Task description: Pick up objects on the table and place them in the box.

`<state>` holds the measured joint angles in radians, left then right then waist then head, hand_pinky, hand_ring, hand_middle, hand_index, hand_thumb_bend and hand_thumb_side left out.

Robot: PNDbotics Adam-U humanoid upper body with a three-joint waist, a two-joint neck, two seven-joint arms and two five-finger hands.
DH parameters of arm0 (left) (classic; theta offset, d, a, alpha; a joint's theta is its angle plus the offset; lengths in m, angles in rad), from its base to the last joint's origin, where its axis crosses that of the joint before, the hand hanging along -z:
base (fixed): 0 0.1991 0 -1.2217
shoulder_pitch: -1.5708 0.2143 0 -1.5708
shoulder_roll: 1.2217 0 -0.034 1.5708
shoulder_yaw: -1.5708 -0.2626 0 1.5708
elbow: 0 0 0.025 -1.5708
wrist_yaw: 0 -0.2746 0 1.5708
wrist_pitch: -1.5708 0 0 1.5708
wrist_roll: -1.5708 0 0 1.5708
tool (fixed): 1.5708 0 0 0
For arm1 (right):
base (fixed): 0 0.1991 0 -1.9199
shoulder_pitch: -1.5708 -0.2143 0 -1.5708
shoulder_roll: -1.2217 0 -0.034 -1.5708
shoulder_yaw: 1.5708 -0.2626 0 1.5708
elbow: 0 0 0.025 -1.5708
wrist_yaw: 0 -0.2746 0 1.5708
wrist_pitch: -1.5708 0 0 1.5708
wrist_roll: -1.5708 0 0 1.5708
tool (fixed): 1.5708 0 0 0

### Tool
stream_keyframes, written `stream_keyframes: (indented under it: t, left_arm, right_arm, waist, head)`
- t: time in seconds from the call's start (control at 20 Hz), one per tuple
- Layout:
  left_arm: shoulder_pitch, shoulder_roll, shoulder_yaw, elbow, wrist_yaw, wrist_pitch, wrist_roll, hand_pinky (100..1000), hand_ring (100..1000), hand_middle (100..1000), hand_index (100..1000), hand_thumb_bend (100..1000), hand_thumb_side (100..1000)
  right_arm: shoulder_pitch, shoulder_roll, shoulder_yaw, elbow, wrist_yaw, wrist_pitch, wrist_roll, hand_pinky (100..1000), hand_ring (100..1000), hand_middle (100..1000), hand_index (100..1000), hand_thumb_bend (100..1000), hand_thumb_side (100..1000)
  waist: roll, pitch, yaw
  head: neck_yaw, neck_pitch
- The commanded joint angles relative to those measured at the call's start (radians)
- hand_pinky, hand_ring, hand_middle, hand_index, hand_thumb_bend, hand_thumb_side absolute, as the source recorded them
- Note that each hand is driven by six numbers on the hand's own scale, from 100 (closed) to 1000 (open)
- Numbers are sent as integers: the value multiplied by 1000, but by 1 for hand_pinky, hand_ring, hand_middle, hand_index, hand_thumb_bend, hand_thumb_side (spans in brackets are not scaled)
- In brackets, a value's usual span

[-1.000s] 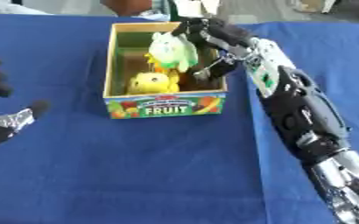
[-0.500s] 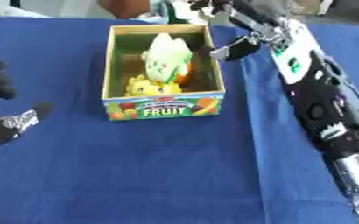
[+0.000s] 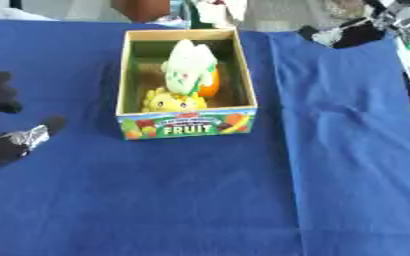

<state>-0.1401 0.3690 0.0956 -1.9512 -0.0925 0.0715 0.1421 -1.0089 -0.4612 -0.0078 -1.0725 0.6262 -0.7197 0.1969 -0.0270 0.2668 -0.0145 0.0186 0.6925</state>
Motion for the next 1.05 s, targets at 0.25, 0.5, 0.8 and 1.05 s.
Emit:
stream_keyframes:
  t: [0.25, 0.5, 0.8, 1.05]
  left_arm:
    - [-3, 16, 19, -12, -13, 1, 13, 560, 503, 512, 699, 808, 100]
    - [1, 12, 23, -9, -18, 4, 17, 560, 503, 512, 700, 809, 100]
    - [5, 8, 20, -6, -23, 3, 14, 560, 503, 512, 699, 809, 100]
    - [31, -8, 19, 7, -30, 5, 12, 560, 503, 511, 696, 808, 109]
  right_arm:
    - [91, -129, -51, -144, -65, 29, -12, 690, 879, 764, 858, 383, 100]
    - [179, -159, -85, -212, -88, 40, -13, 690, 883, 762, 860, 359, 100]
    - [251, -146, -131, -283, -123, 68, -13, 690, 887, 759, 863, 331, 100]
    - [334, -67, -200, -332, -174, 84, -34, 685, 897, 738, 862, 182, 100]
  waist:
    - [4, -8, -6]
    - [4, -1, -17]
    - [2, 2, -29]
    - [-4, -4, -81]
  head:
    - [18, -22]
    - [26, -25]
    - [24, -14]
    - [26, 14]
